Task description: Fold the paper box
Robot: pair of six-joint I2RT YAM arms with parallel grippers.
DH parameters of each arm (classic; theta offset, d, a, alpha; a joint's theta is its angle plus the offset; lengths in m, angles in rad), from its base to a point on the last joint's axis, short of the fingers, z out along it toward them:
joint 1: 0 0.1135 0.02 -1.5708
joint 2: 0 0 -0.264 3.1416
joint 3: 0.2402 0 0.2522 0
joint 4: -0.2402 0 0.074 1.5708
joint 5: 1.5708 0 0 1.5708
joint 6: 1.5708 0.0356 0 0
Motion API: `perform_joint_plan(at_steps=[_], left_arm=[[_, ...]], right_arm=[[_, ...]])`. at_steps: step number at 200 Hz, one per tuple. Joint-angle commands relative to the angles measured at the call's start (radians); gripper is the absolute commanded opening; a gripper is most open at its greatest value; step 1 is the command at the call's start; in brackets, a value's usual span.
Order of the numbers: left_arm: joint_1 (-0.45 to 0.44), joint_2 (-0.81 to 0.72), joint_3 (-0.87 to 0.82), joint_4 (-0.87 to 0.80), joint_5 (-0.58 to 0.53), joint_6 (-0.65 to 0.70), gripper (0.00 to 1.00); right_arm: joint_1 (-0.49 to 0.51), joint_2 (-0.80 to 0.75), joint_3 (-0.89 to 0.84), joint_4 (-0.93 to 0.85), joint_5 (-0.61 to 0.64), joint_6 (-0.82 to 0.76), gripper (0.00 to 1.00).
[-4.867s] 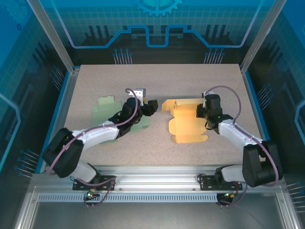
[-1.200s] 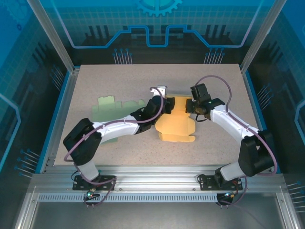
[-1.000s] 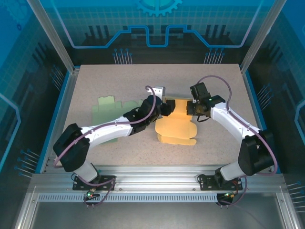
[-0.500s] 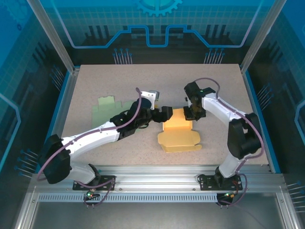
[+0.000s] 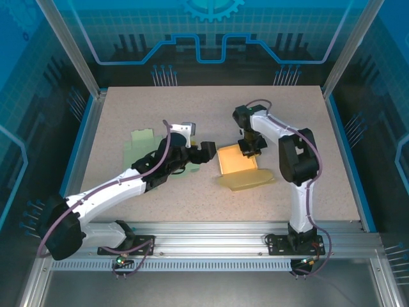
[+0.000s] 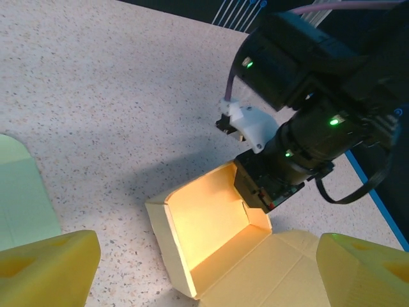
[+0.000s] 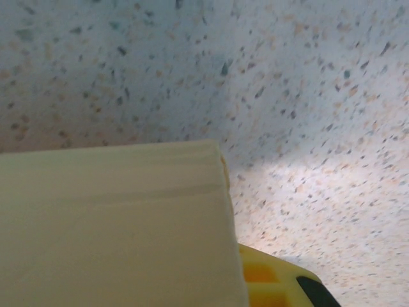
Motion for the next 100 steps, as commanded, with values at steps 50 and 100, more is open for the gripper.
perform_joint_plan(at_steps=[50,100], left_arm=[[0.016,-0.035,-0.03,0.002,-0.016,0.023,0.9],[0.03,-0.026,-0.029,-0.016,-0.023,0.027,0.91]], right_arm=[[0.056,0.23,0.118,-0.058,0.13,-0.007,0.0],[0.073,0.134,0.118,-0.068,0.14,-0.011,0.2]])
